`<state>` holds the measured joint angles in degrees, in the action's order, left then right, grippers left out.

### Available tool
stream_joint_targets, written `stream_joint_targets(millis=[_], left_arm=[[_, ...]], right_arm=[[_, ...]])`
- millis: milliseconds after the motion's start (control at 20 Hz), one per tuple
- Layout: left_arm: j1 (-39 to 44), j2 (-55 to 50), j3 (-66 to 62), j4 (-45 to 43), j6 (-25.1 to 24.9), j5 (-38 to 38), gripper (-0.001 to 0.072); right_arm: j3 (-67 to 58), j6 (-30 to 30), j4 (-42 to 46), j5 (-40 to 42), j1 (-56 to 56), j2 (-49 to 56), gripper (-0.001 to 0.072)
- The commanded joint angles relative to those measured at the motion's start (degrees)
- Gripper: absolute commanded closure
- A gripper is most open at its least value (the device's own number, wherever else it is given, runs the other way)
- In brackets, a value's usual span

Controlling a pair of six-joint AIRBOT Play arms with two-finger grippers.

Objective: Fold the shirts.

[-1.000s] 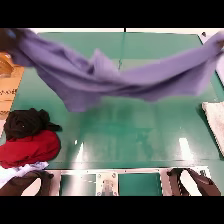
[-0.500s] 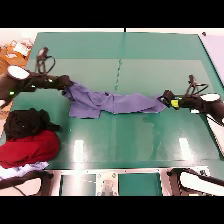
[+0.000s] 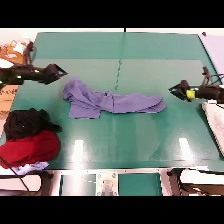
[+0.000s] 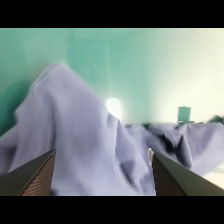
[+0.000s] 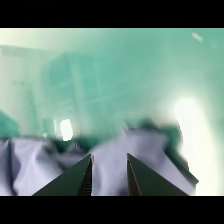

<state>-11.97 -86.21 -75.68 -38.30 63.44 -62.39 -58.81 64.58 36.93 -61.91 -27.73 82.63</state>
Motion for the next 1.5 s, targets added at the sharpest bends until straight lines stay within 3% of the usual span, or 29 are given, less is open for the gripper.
stream_joint_targets(millis=[0,200,500,550,600,650,900,1000,1150,1200,1250,1300,1450], left_arm=[[-6.3,-0.3,-2.6,-0.5,1.0,-11.6,0.0062],[-8.9,-0.3,-2.6,-1.6,1.2,-17.0,0.0062],[-8.9,-0.3,-1.5,-12.8,7.1,-20.7,0.0062],[-8.9,-0.3,0.1,-12.7,7.1,-20.8,0.0062],[-8.9,-0.3,2.4,-12.5,7.1,-20.5,0.0062],[-8.8,-0.3,5.2,-12.2,7.1,-19.2,0.0062],[-0.5,-0.7,20.4,-12.0,6.6,-0.7,0.0062],[4.8,-0.8,21.7,-11.8,6.6,7.7,0.0062],[10.7,-1.0,21.7,-7.7,6.6,14.0,0.0063],[12.4,-1.3,21.6,-7.8,6.6,14.8,0.0181],[13.3,-1.4,21.7,-8.0,6.0,14.6,0.0451],[13.6,-1.3,21.5,-8.0,4.0,12.6,0.0663],[12.7,-0.8,17.3,-12.9,4.7,1.1,0.0687]], right_arm=[[5.8,1.4,2.6,-6.6,-8.0,-2.3,0.0448],[16.9,-0.1,1.5,1.6,-6.8,-1.0,0.0443],[14.2,-3.2,-8.5,10.5,5.2,6.7,0.0455],[12.9,-3.1,-8.5,11.5,6.6,7.4,0.0480],[11.5,-3.2,-8.4,11.8,7.8,7.9,0.0645],[10.4,-3.2,-8.4,11.8,8.4,8.0,0.0699],[7.8,-3.1,-8.4,8.4,8.3,7.9,0.0700],[7.7,-3.2,-8.4,7.8,8.3,7.9,0.0699],[7.7,-3.2,-8.4,6.7,8.3,7.9,0.0700],[7.7,-3.2,-8.4,6.5,8.3,7.9,0.0700],[7.7,-3.2,-8.4,6.3,8.3,7.9,0.0699],[7.6,-3.2,-8.4,5.6,8.3,7.9,0.0700],[6.9,-3.1,-8.4,1.6,7.3,7.0,0.0700]])
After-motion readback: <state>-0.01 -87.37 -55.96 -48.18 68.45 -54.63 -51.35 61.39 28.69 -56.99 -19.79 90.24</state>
